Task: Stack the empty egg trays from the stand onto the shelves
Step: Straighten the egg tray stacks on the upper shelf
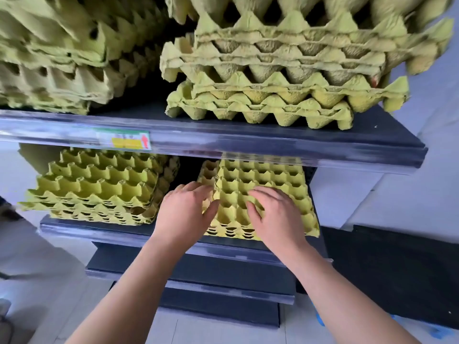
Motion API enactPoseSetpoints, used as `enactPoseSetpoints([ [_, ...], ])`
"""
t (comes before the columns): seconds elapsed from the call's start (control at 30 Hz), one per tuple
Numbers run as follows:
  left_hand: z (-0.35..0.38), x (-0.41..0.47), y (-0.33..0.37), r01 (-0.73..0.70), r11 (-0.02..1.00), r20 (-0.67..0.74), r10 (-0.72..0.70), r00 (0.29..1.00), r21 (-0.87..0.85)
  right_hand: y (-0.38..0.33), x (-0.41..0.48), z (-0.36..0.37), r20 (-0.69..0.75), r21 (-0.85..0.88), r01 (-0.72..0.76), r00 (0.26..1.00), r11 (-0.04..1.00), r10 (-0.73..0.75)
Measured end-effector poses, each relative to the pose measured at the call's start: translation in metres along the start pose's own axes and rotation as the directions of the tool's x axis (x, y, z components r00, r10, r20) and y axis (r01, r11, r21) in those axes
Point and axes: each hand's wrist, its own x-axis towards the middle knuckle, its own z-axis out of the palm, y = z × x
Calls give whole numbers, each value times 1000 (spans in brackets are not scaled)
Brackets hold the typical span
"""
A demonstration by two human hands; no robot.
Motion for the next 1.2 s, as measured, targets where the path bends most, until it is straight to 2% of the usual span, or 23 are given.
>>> enactPoseSetpoints([
  [0.27,-131,4,-48,-138,990,-279,134,951,8,-136,44,-39,-159,51,141,978,989,-131],
  [0.5,-209,22,-93,-187,982,-399,160,903,-29,-223,96,-68,-287,51,226,936,973,-203],
  [0.6,-233,38,-108,-196,981,-464,174,868,2,-249,123,-81,-315,55,251,923,966,-222],
  [0.7,-256,57,-122,-156,984,-525,177,832,85,-268,151,-92,-281,16,255,929,967,-240],
  [0.83,-286,82,-140,-16,982,-454,100,885,186,-284,187,-102,-187,-70,227,953,971,-237],
  [0.93,-305,99,-156,14,979,-427,75,901,203,-292,208,-103,-108,-73,192,974,979,-199],
  [1.0,-315,108,-166,31,970,-337,54,940,243,-293,215,-102,-48,-80,176,982,981,-180],
  [1.1,-322,117,-174,27,965,-243,39,969,262,-293,220,-99,5,-86,174,985,981,-175],
  [1.2,-321,122,-182,-52,980,-248,99,964,191,-290,226,-94,-10,-40,162,987,986,-163],
])
